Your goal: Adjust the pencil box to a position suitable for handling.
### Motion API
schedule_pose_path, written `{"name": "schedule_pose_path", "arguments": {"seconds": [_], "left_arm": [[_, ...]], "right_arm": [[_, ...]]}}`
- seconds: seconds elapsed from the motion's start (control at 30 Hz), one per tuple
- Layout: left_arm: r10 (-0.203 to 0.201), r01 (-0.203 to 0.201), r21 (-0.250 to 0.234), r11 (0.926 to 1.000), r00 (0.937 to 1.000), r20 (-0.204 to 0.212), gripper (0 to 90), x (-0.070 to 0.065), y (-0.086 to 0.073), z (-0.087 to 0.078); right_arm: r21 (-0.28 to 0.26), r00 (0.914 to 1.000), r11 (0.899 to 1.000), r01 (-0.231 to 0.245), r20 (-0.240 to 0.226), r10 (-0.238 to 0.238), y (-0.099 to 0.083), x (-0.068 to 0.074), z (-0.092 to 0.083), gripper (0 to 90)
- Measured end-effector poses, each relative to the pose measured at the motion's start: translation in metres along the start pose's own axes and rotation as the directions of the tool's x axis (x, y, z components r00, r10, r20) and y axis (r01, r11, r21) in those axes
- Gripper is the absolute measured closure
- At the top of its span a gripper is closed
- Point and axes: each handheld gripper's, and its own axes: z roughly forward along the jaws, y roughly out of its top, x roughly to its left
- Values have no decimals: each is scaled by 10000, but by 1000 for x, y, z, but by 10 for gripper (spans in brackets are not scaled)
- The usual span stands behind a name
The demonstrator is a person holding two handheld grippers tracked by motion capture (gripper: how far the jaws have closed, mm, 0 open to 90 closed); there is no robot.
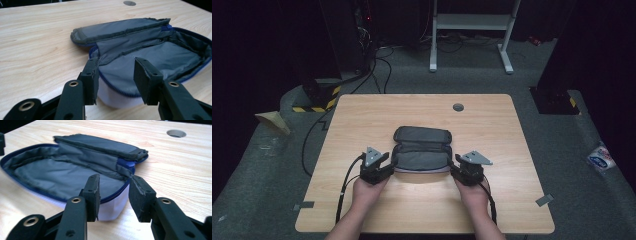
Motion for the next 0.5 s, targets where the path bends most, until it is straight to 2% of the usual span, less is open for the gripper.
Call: {"name": "schedule_pose_path", "arguments": {"seconds": [0.07, 0.2, 0.33, 0.5], "left_arm": [[55, -54, 61, 10000, 9999, -84, 555, -1, 3, 5], [253, -237, 554, 9982, 9993, -273, 558, -2, 2, 15], [361, -320, 859, 9958, 9983, -467, 582, 1, -4, 19], [786, -710, 1150, 9908, 9950, -624, 619, 2, -13, 18]], "right_arm": [[50, 9998, 9998, -176, 35, 176, 2, -3, 7, 579], [312, 9994, 9990, -317, 116, 313, 1, -1, 18, 542], [568, 9995, 9982, -175, 260, 161, -5, -1, 20, 530], [835, 9992, 9961, -272, 314, 247, -11, -5, 19, 543]]}}
